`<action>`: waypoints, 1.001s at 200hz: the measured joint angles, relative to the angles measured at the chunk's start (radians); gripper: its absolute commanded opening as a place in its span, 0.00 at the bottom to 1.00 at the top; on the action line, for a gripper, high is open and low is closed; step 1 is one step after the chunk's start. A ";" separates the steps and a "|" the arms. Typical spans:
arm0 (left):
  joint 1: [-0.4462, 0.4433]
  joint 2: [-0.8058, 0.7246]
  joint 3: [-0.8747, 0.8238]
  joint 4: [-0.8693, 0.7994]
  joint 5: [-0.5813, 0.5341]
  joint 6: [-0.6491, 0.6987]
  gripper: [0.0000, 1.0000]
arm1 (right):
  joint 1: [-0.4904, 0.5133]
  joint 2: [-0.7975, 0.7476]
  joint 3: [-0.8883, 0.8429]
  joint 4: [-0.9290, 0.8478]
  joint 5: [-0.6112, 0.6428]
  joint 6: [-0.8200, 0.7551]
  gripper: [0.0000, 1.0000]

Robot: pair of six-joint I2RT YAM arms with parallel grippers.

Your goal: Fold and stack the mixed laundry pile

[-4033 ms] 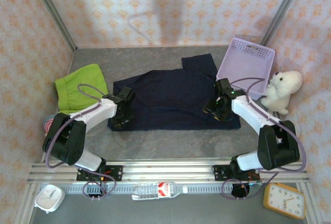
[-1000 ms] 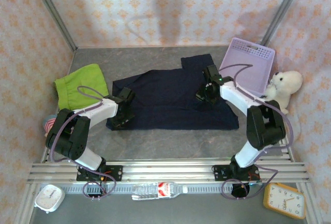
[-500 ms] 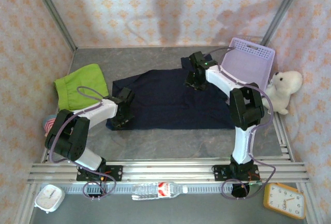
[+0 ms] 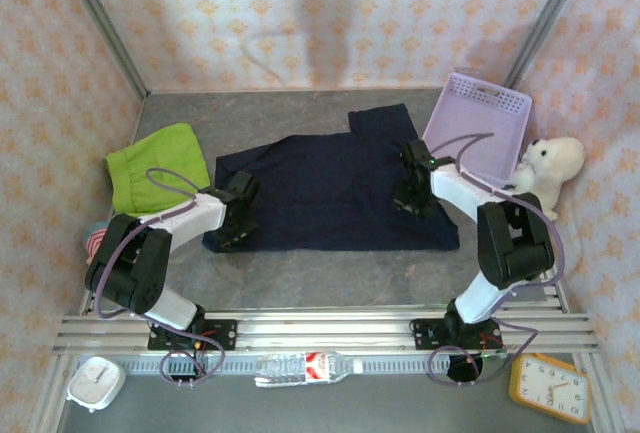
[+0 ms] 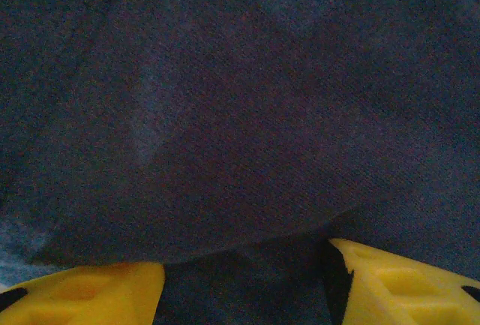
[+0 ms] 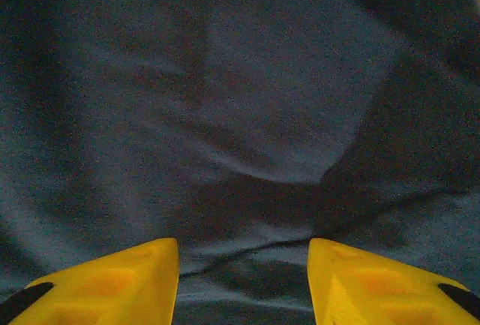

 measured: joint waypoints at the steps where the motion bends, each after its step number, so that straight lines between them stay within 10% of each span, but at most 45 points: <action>1: 0.000 -0.001 0.000 0.001 0.000 0.000 0.59 | 0.000 0.000 -0.004 0.000 0.000 0.002 0.48; 110: 0.005 -0.192 -0.083 -0.180 0.068 0.016 0.69 | 0.007 -0.266 -0.251 -0.036 -0.056 0.148 0.48; 200: 0.149 0.085 0.481 -0.274 0.051 0.161 0.69 | 0.007 -0.064 0.283 -0.098 -0.073 0.077 0.51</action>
